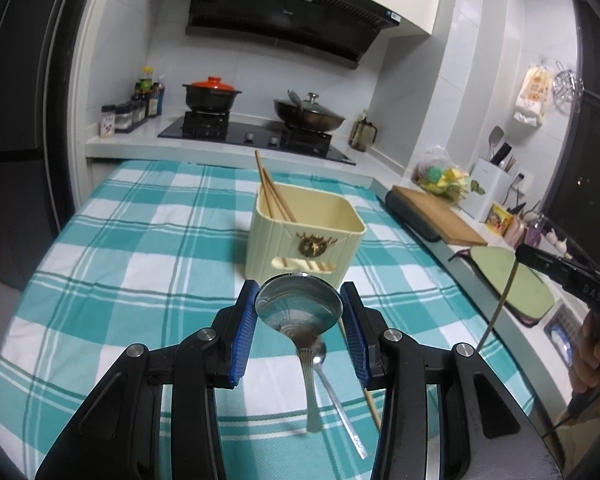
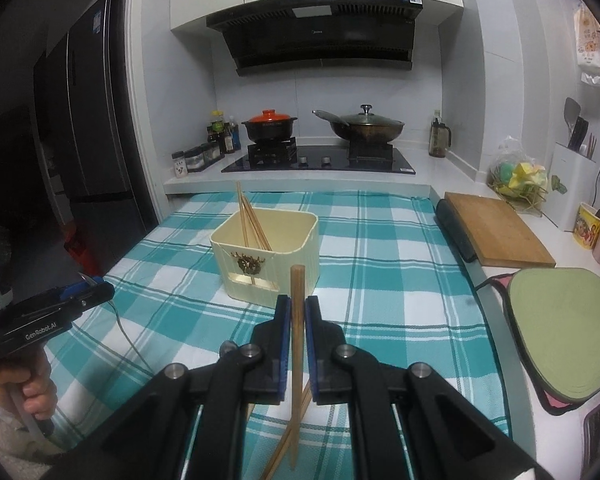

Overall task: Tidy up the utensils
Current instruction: 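Lift the spoon and chopstick and lower both into the cream holder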

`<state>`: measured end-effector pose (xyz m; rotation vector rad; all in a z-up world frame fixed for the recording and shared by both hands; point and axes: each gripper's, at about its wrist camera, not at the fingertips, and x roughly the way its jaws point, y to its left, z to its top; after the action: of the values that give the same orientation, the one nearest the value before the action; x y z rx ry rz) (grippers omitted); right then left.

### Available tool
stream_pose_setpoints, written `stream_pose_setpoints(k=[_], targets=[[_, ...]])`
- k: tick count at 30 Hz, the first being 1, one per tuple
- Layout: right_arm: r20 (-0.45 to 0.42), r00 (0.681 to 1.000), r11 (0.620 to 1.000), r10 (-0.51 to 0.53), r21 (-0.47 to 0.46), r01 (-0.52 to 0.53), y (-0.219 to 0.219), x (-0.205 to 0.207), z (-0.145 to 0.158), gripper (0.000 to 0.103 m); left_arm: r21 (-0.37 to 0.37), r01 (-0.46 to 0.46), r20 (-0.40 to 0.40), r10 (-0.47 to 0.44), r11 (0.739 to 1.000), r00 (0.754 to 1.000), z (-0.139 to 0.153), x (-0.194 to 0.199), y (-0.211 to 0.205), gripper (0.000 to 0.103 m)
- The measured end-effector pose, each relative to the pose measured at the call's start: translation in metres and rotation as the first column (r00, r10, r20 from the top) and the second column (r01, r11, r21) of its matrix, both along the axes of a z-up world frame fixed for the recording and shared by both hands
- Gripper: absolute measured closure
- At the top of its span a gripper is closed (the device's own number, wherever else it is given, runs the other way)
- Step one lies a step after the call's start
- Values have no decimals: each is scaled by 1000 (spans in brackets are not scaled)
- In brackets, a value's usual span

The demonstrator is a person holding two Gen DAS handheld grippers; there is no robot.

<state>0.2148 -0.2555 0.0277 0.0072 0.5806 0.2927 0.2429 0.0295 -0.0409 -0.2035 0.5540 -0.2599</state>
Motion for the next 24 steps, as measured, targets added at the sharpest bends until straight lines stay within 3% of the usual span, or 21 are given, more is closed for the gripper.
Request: stream_pose_setpoints(k=[4,9,16,20,24], targets=[[26,1000,1000,10,4,-10,2,9,13,96,-4,24,15,-24,1000,1000,23,9,4,61],[86,996,1000,30,-2,-30,12,33,41,96,-14,42,63,-41,999,997,74,40,12,61],[245,969,999,26,33,-35,25,86,102,96,0,-2,171,2,1000,985,139,110,15,61],[318,947,997,37,51,-56,38,126,118,96,12,-34,181,31,999,983,142,157,9,61],[309,949,995,65,50,-84,54,166,104,96,43,-49,116,44,998,992,116,203,-1,61]])
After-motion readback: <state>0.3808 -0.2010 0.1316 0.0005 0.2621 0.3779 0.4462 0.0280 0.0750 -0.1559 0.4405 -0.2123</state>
